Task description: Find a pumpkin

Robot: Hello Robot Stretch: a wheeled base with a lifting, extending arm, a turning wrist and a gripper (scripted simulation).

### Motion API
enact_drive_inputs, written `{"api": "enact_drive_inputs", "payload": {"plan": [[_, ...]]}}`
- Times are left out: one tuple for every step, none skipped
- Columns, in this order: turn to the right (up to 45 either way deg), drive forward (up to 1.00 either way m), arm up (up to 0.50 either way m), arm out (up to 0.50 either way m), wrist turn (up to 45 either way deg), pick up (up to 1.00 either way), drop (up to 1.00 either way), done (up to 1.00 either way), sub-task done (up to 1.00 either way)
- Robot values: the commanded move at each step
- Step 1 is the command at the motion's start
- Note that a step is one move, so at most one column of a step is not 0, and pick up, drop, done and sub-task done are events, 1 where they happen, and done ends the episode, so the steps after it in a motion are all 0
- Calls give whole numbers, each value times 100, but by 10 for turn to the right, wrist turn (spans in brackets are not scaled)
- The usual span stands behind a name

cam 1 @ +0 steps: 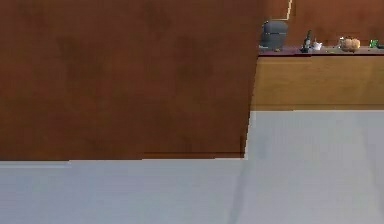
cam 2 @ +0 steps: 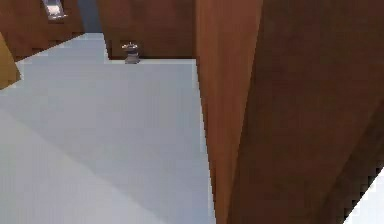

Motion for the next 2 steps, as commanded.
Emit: {"api": "enact_drive_inputs", "payload": {"plan": [[360, 0, 0, 0, 0, 0, 0, 0, 0], [0, 100, 0, 0, 0, 0, 0, 0, 0]]}}
